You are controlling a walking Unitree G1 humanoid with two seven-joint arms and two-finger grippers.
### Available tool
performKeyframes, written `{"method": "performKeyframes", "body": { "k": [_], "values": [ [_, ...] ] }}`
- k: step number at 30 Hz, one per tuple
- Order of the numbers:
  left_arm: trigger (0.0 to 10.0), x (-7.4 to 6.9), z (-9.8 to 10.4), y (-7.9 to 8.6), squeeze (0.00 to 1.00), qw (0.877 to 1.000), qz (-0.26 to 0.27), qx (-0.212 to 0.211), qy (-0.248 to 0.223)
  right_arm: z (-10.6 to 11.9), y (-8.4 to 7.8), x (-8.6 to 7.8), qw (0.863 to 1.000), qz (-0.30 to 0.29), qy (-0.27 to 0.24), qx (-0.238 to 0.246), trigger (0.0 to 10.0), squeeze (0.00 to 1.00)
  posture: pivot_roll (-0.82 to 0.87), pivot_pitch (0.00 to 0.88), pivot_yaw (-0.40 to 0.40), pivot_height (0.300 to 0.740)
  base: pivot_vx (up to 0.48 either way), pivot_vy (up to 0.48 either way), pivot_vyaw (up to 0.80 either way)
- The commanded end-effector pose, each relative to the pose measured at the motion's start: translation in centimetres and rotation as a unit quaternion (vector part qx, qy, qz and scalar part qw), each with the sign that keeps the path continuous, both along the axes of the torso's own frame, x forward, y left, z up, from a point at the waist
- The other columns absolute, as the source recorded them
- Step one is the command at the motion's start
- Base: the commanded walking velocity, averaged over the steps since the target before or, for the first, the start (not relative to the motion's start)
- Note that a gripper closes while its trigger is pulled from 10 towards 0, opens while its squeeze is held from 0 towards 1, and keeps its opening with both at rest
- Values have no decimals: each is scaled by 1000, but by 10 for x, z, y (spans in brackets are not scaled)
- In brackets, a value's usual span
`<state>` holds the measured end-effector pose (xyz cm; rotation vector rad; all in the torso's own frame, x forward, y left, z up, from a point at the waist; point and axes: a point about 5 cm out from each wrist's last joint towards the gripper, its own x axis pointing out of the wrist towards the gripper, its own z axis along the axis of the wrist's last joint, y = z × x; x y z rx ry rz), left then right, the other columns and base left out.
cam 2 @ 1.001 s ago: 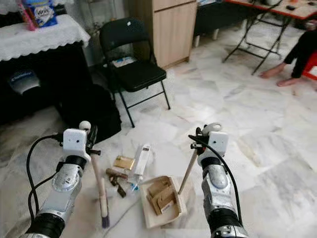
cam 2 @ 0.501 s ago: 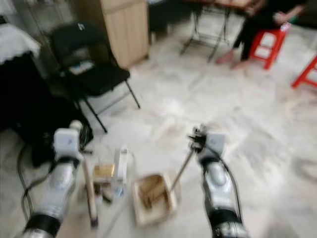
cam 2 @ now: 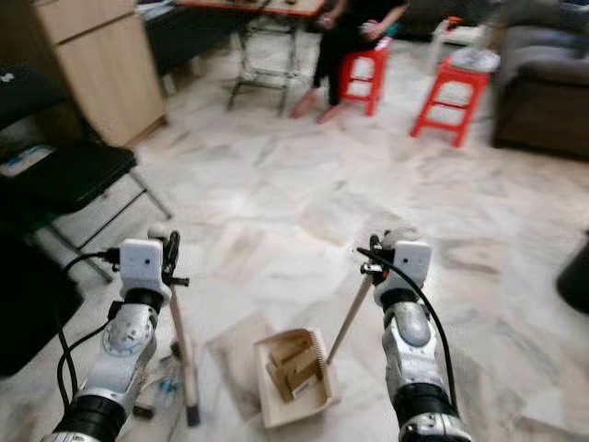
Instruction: Sweep floor
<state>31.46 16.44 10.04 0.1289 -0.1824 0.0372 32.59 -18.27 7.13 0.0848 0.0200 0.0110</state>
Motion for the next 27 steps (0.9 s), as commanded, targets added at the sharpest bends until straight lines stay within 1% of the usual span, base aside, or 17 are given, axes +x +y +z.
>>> {"method": "performKeyframes", "body": {
  "k": [1, 8, 16, 19, 24, 27],
  "values": [
    [10000, 3, 10, 3, 0, 1000, 2, 7, -26, 17, 0, 8, 999, 3, -35, -4, 10000, 0, -129, 0, 9, 740, 0, 0, -800],
    [10000, 1, 9, 5, 0, 1000, 6, 8, -25, 17, -1, 8, 999, 1, -33, -5, 10000, 0, -124, 0, 11, 740, 0, 0, -800],
    [10000, 1, 10, 8, 0, 1000, 5, 9, -24, 16, 3, 8, 999, 1, -32, 0, 10000, 0, -119, 0, 23, 740, 0, 0, -800],
    [10000, 1, 10, 8, 0, 1000, 2, 8, -23, 17, 4, 7, 999, -3, -41, 8, 10000, 0, -119, 0, 27, 740, 0, 0, -800],
    [10000, 2, 11, 5, 0, 1000, -7, 8, -22, 14, 2, 4, 999, -12, -42, 7, 10000, 0, -115, 0, 40, 740, 0, 0, 0],
    [10000, 3, 11, 4, 0, 1000, -18, 6, -21, 12, 5, 2, 999, -15, -42, 8, 10000, 0, -118, 0, 55, 740, 0, 0, 0]
  ]
}}
